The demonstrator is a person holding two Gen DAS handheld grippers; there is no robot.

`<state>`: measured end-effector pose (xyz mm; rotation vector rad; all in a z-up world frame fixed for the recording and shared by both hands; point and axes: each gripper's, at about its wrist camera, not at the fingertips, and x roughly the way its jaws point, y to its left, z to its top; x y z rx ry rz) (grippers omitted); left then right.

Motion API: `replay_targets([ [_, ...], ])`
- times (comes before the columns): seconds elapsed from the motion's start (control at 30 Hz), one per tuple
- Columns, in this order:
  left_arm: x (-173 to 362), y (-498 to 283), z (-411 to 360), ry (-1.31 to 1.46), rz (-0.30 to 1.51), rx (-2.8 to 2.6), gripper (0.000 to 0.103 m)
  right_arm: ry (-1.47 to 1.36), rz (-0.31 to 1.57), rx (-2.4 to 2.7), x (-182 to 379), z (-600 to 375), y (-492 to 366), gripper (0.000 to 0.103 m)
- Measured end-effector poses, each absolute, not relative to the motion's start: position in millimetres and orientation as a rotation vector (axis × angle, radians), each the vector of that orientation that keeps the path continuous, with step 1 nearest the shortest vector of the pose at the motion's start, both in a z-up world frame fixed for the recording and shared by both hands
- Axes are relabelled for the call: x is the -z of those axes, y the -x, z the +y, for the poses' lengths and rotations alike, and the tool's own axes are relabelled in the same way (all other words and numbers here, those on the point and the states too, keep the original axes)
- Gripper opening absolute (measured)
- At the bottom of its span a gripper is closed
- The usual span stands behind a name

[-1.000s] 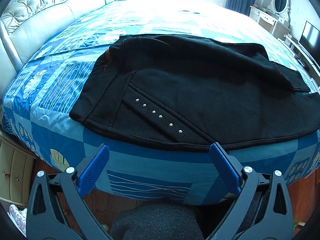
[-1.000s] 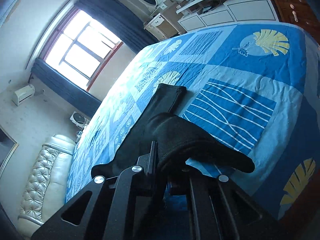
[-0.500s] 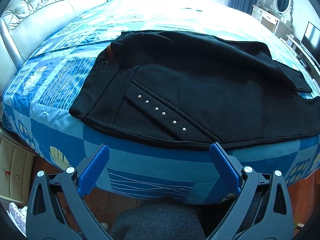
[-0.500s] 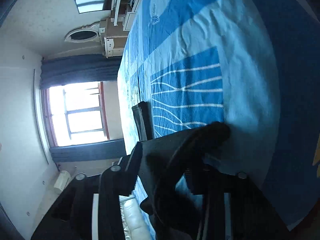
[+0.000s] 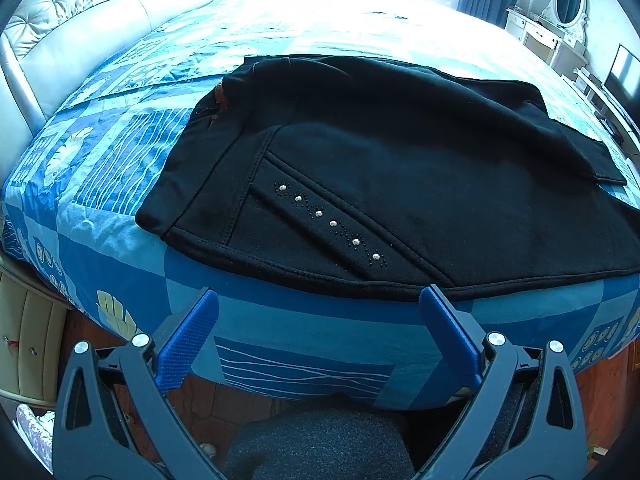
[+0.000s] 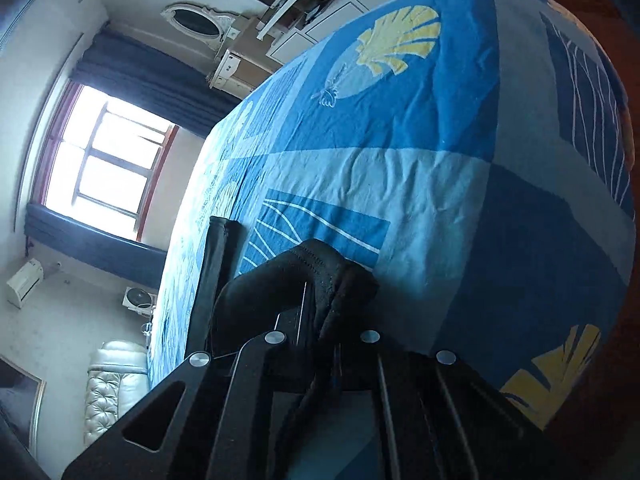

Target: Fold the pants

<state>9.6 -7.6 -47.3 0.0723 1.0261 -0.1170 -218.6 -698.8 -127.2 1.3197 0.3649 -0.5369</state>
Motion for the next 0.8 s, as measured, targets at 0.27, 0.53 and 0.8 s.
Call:
replay_targets([
  [0.27,55,-12,-10,-0.079,1.047,0.111,0.1,-1.268,0.314,0.528,99,-699,213,0.012],
  [0.53,61,-12,-12,-0.088,1.062,0.111,0.1,-0.605,0.593,0.264,27,-591,129,0.011],
  [0.8,59,-11,-10,-0.075,1.059,0.115,0.1,-0.533,0.647,0.394,32,-606,141,0.011],
])
